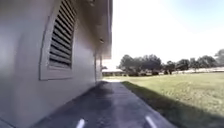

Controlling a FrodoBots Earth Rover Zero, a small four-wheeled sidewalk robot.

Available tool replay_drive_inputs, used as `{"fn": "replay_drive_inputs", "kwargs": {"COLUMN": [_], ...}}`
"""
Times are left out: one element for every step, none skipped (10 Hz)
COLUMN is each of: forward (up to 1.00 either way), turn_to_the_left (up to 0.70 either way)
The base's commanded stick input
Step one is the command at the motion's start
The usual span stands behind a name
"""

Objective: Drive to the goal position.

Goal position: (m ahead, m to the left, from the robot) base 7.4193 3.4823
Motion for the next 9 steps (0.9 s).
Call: {"fn": "replay_drive_inputs", "kwargs": {"forward": [0.7, 0.7, 0.7, 0.7, 0.7, 0.7, 0.7, 0.7, 0.7], "turn_to_the_left": [0.0, 0.0, 0.0, 0.0, 0.0, 0.0, 0.0, 0.0, 0.0]}}
